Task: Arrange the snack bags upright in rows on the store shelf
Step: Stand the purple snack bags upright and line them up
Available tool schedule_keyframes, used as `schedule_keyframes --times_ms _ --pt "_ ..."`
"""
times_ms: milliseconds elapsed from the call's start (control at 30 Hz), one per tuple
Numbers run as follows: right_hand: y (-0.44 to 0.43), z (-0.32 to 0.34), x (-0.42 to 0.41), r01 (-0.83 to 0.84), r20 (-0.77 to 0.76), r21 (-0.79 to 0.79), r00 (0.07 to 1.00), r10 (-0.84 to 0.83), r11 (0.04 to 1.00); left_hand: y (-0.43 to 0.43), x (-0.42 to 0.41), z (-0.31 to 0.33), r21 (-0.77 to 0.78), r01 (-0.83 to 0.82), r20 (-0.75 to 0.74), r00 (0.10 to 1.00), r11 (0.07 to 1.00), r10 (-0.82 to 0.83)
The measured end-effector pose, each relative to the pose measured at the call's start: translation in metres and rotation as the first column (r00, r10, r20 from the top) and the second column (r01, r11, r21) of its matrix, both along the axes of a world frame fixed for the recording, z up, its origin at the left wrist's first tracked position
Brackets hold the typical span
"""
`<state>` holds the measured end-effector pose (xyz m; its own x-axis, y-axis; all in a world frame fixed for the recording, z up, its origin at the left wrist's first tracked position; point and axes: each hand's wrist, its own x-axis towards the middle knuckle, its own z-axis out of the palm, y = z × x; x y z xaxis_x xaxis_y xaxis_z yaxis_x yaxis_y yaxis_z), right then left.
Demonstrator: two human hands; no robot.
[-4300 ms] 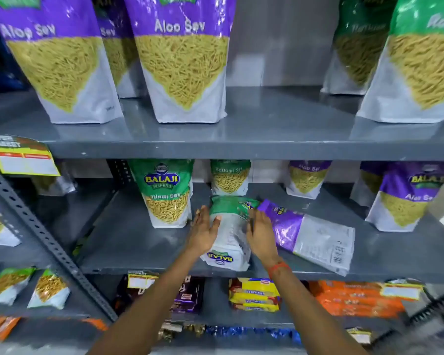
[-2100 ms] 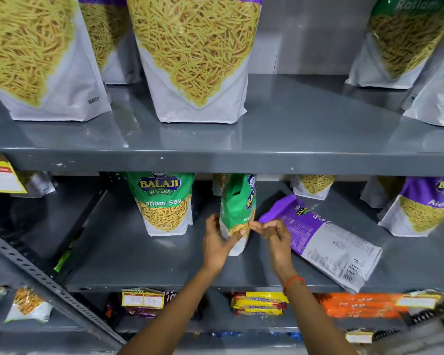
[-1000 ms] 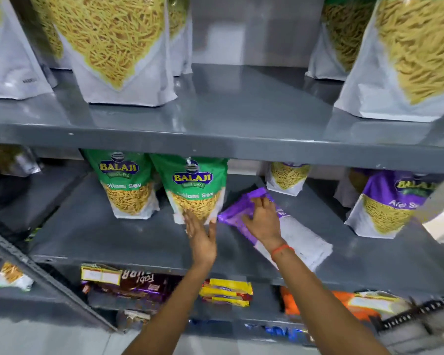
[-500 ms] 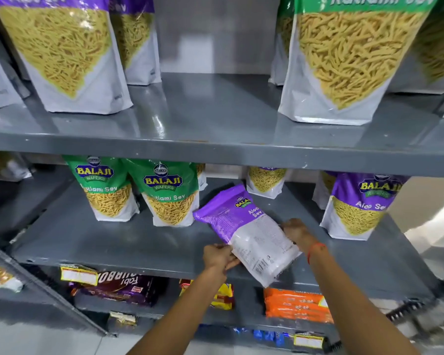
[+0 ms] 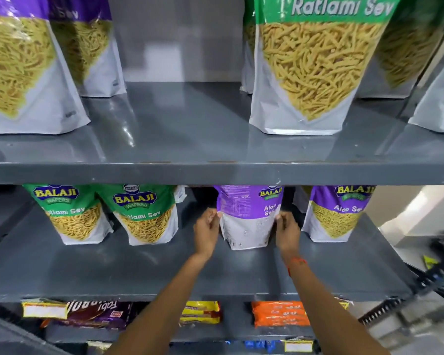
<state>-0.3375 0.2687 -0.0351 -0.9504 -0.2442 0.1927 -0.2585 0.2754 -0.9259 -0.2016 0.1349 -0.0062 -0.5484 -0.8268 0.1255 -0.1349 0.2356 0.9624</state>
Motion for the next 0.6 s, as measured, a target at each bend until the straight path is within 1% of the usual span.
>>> schedule_keyframes --times_ms 33,100,133,200,233,267,333,400,533,600 --pt "0.001 -0.004 0.003 0.02 0.001 -0.008 1.0 -0.02 1.0 0.003 -0.001 -0.001 -0.014 -0.04 0.003 0.999 0.999 0.04" --pt "0.002 -0.012 0.013 0.054 0.051 -0.034 0.997 -0.052 0.998 0.02 0.002 -0.008 0.047 -0.146 -0.009 0.989 0.988 0.147" --pt "0.004 -0.017 0.019 0.07 0.068 -0.058 0.996 -0.066 0.996 0.033 0.005 -0.015 0.078 -0.141 -0.011 0.99 0.987 0.142" --pt "0.008 -0.026 0.034 0.094 0.052 -0.105 0.995 -0.089 0.99 0.065 0.01 -0.031 0.039 0.002 0.004 1.0 0.999 -0.002" --pt "0.011 -0.029 0.043 0.101 0.019 -0.117 0.995 -0.1 0.988 0.076 0.011 -0.036 0.033 0.084 0.023 0.996 0.996 -0.085" --pt "0.014 -0.03 0.052 0.096 -0.018 -0.128 0.995 -0.099 0.987 0.082 0.01 -0.04 0.055 0.133 0.03 0.99 0.99 -0.135" --pt "0.02 -0.032 0.067 0.055 -0.06 -0.158 0.996 -0.065 0.986 0.08 0.006 -0.04 0.144 0.175 -0.01 0.984 0.974 -0.176" --pt "0.021 -0.033 0.077 0.01 -0.063 -0.155 0.998 -0.02 0.988 0.07 0.001 -0.036 0.227 0.233 -0.033 0.972 0.946 -0.232" --pt "0.016 -0.036 0.087 0.023 -0.065 -0.108 0.997 -0.03 0.994 0.052 -0.011 -0.028 0.271 0.31 -0.002 0.947 0.911 -0.321" --pt "0.014 -0.037 0.09 0.034 -0.054 -0.095 0.998 -0.039 0.995 0.044 -0.019 -0.022 0.279 0.287 0.035 0.951 0.916 -0.308"
